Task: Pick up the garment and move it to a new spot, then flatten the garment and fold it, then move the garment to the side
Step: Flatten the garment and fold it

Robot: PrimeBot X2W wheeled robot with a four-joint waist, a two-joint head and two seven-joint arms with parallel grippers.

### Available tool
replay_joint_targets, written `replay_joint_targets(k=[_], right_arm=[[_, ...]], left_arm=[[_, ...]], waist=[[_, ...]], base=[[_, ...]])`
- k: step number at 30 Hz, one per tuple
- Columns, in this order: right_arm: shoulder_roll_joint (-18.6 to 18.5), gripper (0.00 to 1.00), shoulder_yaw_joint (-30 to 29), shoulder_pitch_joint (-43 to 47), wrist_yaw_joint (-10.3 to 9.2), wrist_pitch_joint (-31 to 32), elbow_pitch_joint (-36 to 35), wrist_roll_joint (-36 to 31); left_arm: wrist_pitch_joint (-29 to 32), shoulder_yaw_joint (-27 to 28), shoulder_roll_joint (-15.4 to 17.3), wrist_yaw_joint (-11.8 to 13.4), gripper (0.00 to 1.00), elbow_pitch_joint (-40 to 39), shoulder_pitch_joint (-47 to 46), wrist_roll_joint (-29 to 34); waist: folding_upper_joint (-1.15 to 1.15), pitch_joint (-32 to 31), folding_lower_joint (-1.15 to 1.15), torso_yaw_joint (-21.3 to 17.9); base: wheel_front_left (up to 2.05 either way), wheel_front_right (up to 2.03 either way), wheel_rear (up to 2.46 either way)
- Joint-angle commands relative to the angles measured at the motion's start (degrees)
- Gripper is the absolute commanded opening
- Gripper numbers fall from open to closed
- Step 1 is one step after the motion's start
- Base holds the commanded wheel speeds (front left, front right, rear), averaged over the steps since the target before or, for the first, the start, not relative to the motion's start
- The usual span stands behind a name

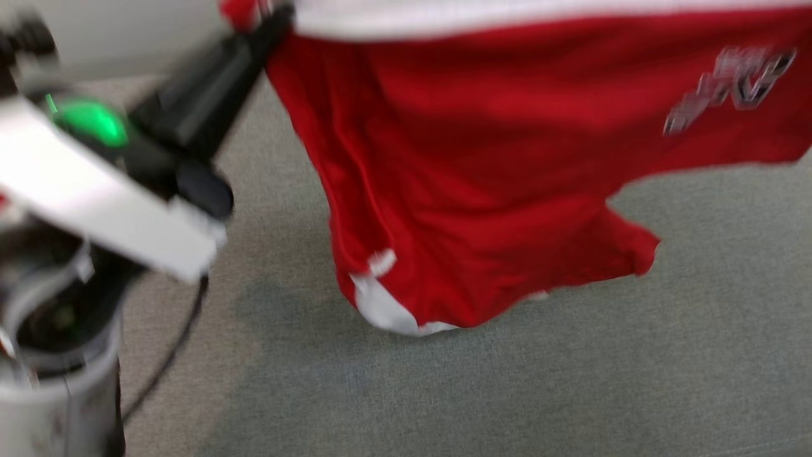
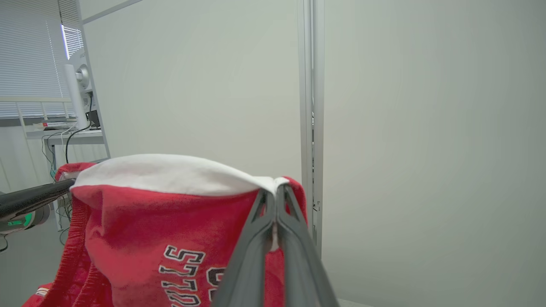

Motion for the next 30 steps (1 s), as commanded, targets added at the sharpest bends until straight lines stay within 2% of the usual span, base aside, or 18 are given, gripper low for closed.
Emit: replay_joint_targets(k=[1, 4, 7, 10, 12, 17, 18, 21, 23, 27, 30], right_arm=[[-0.42, 0.0, -0.03, -4.06, 0.01, 0.78, 2.03, 0.0], [0.04, 0.0, 1.86, -17.03, 0.01, 2.78, 10.33, -1.77], [2.92, 0.0, 4.8, -30.29, -0.01, 2.05, 20.97, -5.85], [7.92, 0.0, 7.21, -42.03, -0.14, -1.87, 32.73, -11.0], [11.69, 0.0, 6.81, -49.06, -0.23, -6.32, 40.37, -14.48], [19.09, 0.0, 6.9, -61.67, -0.28, -18.12, 54.46, -20.91], [19.09, 0.0, 6.9, -61.67, -0.28, -18.12, 54.46, -20.91], [21.77, 0.0, 8.35, -63.72, -0.27, -22.26, 60.04, -20.54], [22.43, 0.0, 10.72, -61.4, -0.23, -24.1, 62.71, -19.42], [20.81, 0.0, 16.57, -53.52, -0.13, -27.08, 65.26, -15.38], [17.09, 0.0, 22.92, -44.38, -0.13, -29.21, 63.69, -11.8]], left_arm=[[0.74, 0.07, -0.25, 0.63, 0.0, 2.47, -4.22, 0.27], [2.42, -0.21, -0.46, 2.26, 0.0, 12.68, -17.87, 2.08], [0.3, -0.62, -0.55, 2.46, 0.0, 24.81, -30.08, 5.93], [-6.2, 0.4, -0.75, 2.67, 0.0, 37.88, -40.01, 10.18], [-11.78, 1.26, -0.66, 2.71, 0.0, 45.37, -45.71, 12.78], [-27.34, 1.87, -1.25, 0.48, 0.0, 59.28, -56.28, 16.97], [-27.34, 1.87, -1.25, 0.48, 0.0, 59.28, -56.28, 16.97], [-33.09, 0.7, -1.89, -2.38, 0.0, 66.01, -58.97, 18.18], [-35.12, -0.49, -2.76, -4.72, 0.0, 70.53, -57.2, 18.25], [-37.85, -3.22, -4.33, -7.94, 0.0, 77.79, -50.09, 17.37], [-39.17, -4.91, -6.01, -9.1, 0.0, 80.48, -41.76, 14.5]], waist=[[0.0, 4.59, 0.0, -0.73], [0.0, 8.97, 0.0, -0.95], [0.0, 12.6, 0.0, -1.46], [0.0, 14.66, 0.0, -2.45], [0.0, 15.54, 0.0, -3.23], [0.0, 17.76, 0.0, -4.21], [0.0, 17.76, 0.0, -4.21], [0.0, 18.52, 0.0, -4.43], [0.0, 18.1, 0.0, -4.13], [0.0, 16.61, 0.0, -3.12], [0.0, 14.51, 0.0, -2.28]], base=[[0.0, 0.0, 0.0], [0.0, 0.0, 0.0], [0.0, 0.0, 0.0], [0.0, 0.0, 0.0], [0.0, 0.0, 0.0], [0.0, 0.0, 0.0], [0.0, 0.0, 0.0], [0.0, 0.0, 0.0], [0.0, 0.0, 0.0], [0.0, 0.0, 0.0], [0.0, 0.0, 0.0]])
